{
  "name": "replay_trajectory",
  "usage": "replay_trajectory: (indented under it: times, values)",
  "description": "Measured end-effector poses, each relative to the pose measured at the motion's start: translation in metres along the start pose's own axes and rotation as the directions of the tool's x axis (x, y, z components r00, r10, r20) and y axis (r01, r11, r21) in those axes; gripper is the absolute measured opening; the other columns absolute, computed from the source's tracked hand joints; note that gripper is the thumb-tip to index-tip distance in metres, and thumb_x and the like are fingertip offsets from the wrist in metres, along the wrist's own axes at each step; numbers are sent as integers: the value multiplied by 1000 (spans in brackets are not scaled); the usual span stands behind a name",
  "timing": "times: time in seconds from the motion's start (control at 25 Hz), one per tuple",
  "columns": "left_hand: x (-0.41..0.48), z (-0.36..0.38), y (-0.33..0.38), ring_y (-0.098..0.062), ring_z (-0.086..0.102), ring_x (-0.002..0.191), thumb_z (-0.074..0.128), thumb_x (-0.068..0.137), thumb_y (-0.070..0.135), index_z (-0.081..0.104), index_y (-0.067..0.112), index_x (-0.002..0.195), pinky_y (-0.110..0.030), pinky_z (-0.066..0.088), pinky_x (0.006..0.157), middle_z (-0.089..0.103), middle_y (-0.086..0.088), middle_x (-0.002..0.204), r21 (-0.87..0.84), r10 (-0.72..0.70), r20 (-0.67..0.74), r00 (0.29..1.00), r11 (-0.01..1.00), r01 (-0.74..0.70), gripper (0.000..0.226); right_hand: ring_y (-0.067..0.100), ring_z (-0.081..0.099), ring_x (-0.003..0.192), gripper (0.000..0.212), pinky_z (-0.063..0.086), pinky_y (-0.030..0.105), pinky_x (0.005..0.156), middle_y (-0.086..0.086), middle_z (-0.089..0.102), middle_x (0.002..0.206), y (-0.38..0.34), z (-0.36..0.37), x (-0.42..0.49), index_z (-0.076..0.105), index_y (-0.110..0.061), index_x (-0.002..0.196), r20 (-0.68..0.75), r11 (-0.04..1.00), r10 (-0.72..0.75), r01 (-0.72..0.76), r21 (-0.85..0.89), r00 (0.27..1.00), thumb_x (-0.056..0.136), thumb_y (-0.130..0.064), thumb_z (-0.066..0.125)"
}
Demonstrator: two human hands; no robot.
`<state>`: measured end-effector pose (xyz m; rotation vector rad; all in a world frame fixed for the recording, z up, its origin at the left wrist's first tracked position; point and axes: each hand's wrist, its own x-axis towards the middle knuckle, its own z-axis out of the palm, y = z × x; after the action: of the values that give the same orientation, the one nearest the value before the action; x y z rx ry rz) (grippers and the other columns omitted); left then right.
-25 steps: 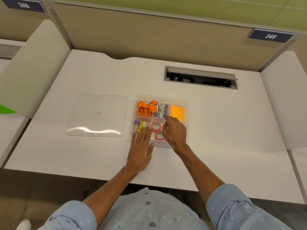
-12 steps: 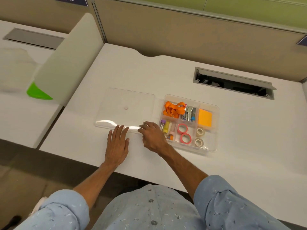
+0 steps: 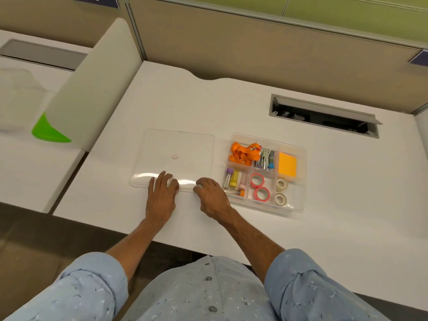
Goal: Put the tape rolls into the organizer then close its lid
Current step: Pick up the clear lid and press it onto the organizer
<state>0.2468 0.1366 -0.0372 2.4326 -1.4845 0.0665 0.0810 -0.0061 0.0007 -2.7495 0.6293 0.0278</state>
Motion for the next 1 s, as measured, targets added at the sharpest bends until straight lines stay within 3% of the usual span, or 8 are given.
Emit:
replay_trajectory:
  times: [0.16, 0.24, 0.44, 0.52, 0.64, 0.76, 0.88, 1.0]
  values:
    - [3, -4, -1, -41, 58, 142, 76, 89, -11, 68, 9, 113, -63, 39, 124, 67, -18, 137, 5, 73, -31, 997, 997, -73, 33, 34, 60, 120, 50, 54, 48, 103, 17, 65, 132, 0, -6, -3, 69, -6, 122, -1, 999, -20, 20, 48, 1000, 75, -6, 86]
    - [-1, -12, -3, -40, 60, 140, 68, 94, -13, 66, 8, 114, -59, 35, 128, 67, -18, 138, -1, 94, -82, 992, 996, -94, 29, 33, 57, 122, 51, 52, 48, 106, 14, 63, 134, -3, -17, -2, 66, -9, 123, -36, 997, -32, 35, 73, 999, 75, 0, 82]
    - [6, -43, 0, -35, 63, 136, 49, 110, -4, 63, 4, 116, -58, 31, 131, 68, -16, 131, -95, 86, -232, 969, 989, -111, 17, 28, 41, 148, 86, 31, 47, 123, 8, 44, 162, 2, -40, 8, 41, -18, 156, -184, 977, 32, 8, 214, 982, 80, 13, 68]
    - [15, -55, 5, -35, 65, 134, 53, 109, -7, 61, 4, 118, -61, 32, 129, 70, -15, 127, -141, 66, -270, 961, 984, -107, 16, 27, 40, 152, 73, 29, 49, 125, 7, 44, 164, 9, -49, 16, 46, -16, 156, -251, 983, 28, 19, 184, 968, 90, 11, 62]
    - [23, -72, 14, -33, 65, 137, 55, 110, -4, 57, 8, 122, -64, 33, 127, 70, -12, 128, -139, 59, -323, 945, 984, -109, 18, 26, 54, 142, 53, 46, 45, 117, 8, 61, 150, 13, -65, 25, 63, -11, 143, -358, 962, 88, 14, 273, 930, 95, 9, 56]
    - [28, -88, 22, -32, 52, 152, 54, 114, 9, 55, 9, 133, -64, 27, 131, 65, -12, 143, -62, 6, -388, 922, 998, -33, 19, 22, 64, 132, 44, 54, 42, 108, 4, 71, 137, 14, -79, 34, 72, -14, 132, -438, 929, 119, 56, 367, 891, 94, 3, 58]
    - [33, -108, 27, -32, 34, 164, 53, 116, 22, 42, 7, 159, -57, 10, 137, 36, -17, 174, -147, -187, -473, 861, 980, 132, 46, 17, 74, 112, 28, 60, 42, 93, -3, 78, 121, 15, -105, 38, 76, -19, 119, -523, 887, 183, 89, 453, 833, 97, -8, 63]
    - [36, -120, 24, -28, 22, 169, 49, 117, 24, 24, 8, 171, -55, 10, 138, 19, -14, 182, -302, -390, -514, 764, 916, 264, 62, 11, 76, 98, 11, 60, 44, 87, -11, 79, 106, 19, -148, 34, 72, -25, 110, -461, 740, 311, 93, 666, 831, 103, -23, 64]
